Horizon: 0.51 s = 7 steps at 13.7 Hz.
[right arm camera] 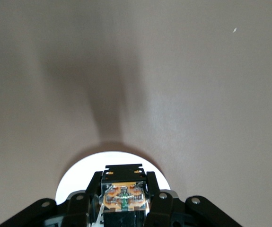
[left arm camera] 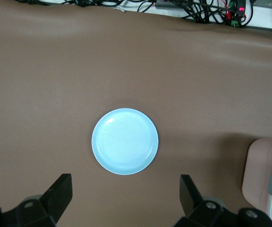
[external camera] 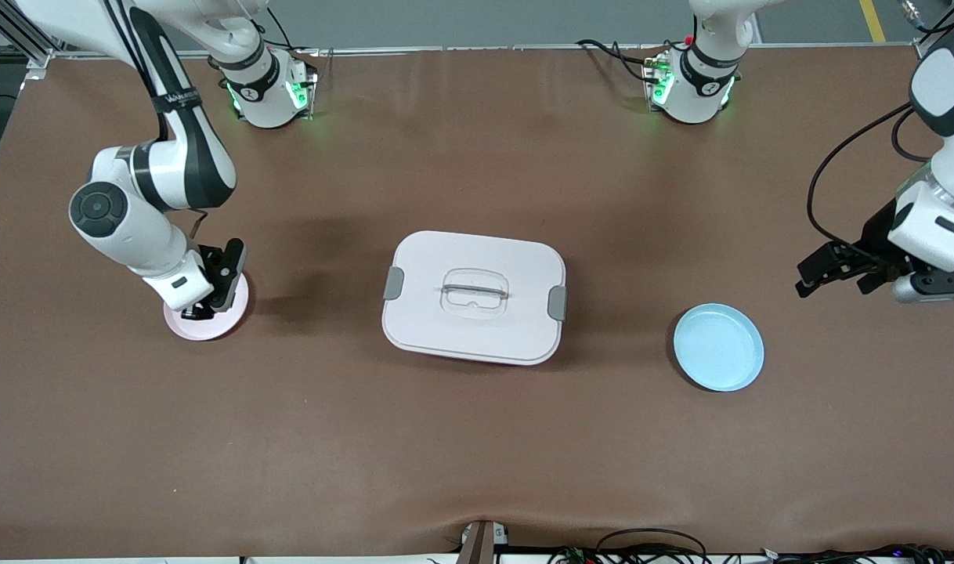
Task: Transfer orange switch to right arm and place
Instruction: 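Move the right gripper with the switch over the white plate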
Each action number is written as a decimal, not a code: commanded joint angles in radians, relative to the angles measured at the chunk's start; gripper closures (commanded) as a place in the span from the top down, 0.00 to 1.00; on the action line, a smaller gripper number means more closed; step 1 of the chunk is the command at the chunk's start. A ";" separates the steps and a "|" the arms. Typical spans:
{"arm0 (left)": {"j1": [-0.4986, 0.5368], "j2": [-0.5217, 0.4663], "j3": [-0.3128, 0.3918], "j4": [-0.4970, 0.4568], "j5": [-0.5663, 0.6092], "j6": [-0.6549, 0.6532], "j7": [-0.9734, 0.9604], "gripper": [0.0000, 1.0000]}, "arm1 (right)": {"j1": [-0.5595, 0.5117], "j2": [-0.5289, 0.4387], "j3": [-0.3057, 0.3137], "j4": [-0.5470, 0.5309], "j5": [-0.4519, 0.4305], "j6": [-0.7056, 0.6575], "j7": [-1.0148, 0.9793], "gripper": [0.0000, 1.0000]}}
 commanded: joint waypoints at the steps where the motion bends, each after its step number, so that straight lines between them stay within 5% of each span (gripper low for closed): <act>1: 0.008 -0.023 -0.009 -0.009 -0.006 -0.012 0.011 1.00 | -0.057 -0.028 0.017 -0.069 -0.022 0.086 -0.066 0.00; 7: 0.005 -0.010 -0.012 0.013 -0.003 -0.012 0.012 1.00 | -0.143 0.034 0.018 -0.118 -0.021 0.191 -0.137 0.00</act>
